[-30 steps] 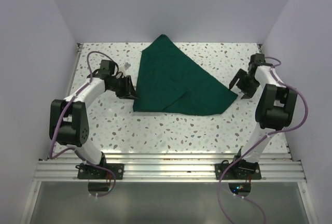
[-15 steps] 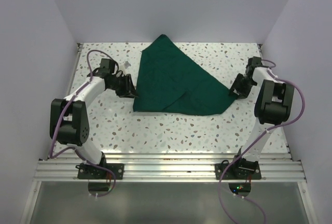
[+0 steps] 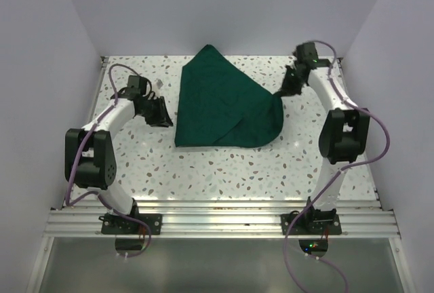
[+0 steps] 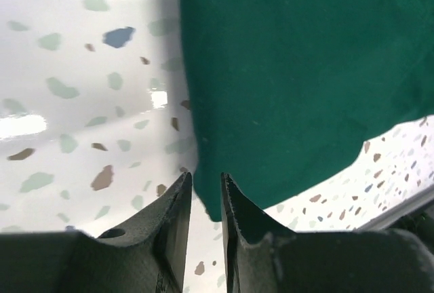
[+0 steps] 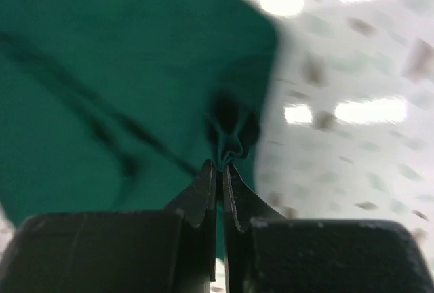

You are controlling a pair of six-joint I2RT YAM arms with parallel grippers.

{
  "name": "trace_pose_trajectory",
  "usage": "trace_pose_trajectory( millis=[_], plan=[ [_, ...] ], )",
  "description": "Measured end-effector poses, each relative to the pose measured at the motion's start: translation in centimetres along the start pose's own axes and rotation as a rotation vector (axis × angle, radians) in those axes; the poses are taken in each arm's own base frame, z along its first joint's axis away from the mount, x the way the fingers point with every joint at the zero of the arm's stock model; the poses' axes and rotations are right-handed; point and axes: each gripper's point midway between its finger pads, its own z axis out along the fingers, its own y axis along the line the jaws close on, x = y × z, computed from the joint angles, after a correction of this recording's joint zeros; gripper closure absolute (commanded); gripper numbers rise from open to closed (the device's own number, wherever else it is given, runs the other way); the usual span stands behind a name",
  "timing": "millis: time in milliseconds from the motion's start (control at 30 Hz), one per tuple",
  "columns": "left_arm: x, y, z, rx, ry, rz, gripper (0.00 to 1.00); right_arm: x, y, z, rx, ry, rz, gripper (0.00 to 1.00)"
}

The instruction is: Prepare the surgical pack

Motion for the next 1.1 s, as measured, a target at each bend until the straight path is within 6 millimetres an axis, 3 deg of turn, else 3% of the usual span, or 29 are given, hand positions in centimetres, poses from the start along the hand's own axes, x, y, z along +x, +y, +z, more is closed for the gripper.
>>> trace_pose_trajectory(
  millis=[100,200,300,367,500,633,700,833,1100],
  plan=[
    [-0.6,1.5,-0.3,-0.037,-0.011,-0.031,0.74,-2.1,11.9,-4.3,-0.177,-0.144,-0.179,1.00],
    [-1.2,2.6,0.0,-0.066,-0.012,-0.054,0.74,0.0,22.5,-9.0,-0.372,-0.215,-0.328,1.00],
    [-0.6,3.5,1.0,-0.086,0.022,-0.078,0.74,3.2,29.2,-11.3,-0.513,-0.212,-0.427,1.00],
    [-0.2,3.9,1.8,-0.092,0.046,-0.092,0.74,5.1,31.8,-10.8,-0.562,-0.180,-0.463,1.00],
    [0.8,4.6,2.9,-0.100,0.084,-0.120,0.75,8.8,34.8,-6.3,-0.598,-0.067,-0.486,1.00],
    [1.3,4.8,3.4,-0.098,0.095,-0.136,0.75,12.6,35.6,-1.2,-0.600,0.062,-0.483,1.00],
    [1.4,4.8,3.5,-0.096,0.096,-0.144,0.74,14.1,35.9,0.2,-0.605,0.111,-0.479,1.00],
    [1.9,4.8,3.9,-0.087,0.097,-0.158,0.74,15.7,36.8,0.4,-0.646,0.155,-0.476,1.00],
    [2.9,4.7,4.5,-0.064,0.111,-0.190,0.74,16.1,39.5,-1.4,-0.766,0.147,-0.466,1.00]
  ],
)
